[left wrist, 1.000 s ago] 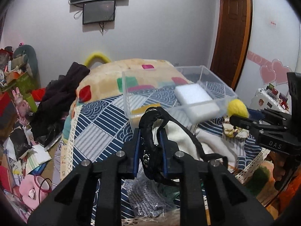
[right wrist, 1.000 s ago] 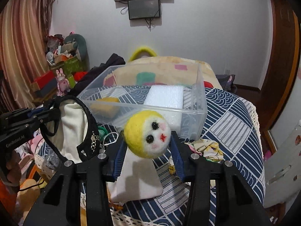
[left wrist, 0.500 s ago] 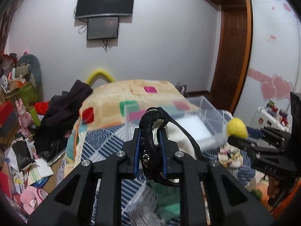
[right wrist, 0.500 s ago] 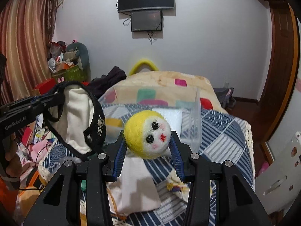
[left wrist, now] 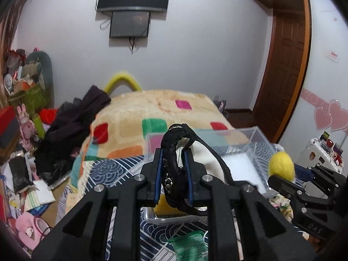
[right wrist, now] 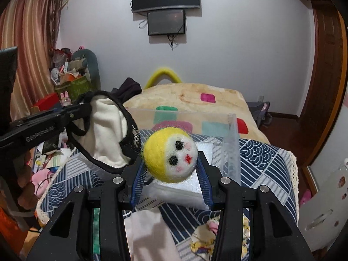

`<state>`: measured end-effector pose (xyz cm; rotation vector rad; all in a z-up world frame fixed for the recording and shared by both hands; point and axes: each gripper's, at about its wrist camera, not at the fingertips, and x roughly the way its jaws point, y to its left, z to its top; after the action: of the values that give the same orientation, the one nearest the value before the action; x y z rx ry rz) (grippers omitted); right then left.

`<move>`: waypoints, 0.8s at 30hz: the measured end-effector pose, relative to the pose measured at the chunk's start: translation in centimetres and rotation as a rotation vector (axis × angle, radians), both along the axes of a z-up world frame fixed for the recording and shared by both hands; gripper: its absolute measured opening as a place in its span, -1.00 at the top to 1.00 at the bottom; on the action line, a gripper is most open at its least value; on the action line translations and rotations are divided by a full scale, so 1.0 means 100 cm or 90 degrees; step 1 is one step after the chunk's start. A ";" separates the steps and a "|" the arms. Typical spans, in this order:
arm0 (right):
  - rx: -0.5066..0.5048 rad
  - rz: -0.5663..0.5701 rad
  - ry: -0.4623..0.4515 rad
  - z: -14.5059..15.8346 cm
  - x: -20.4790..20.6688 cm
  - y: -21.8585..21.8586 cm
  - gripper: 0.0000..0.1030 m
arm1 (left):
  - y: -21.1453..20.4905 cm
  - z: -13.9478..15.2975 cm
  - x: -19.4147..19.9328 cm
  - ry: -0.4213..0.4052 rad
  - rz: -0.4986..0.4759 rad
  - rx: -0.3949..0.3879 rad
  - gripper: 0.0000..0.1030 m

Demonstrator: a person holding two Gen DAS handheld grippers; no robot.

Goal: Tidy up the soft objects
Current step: 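Carry the strapped cloth into the box with the left tool while the right tool drops the doll in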

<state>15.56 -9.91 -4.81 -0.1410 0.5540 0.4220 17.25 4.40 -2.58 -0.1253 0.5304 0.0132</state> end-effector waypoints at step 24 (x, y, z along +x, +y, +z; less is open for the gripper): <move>-0.051 -0.003 0.032 -0.014 0.013 0.005 -0.18 | -0.011 -0.047 0.026 0.120 -0.051 0.006 0.06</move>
<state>16.81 -9.38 -6.18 -0.2070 0.6209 0.4002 19.85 3.30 -7.29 -0.0940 0.7239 -0.0510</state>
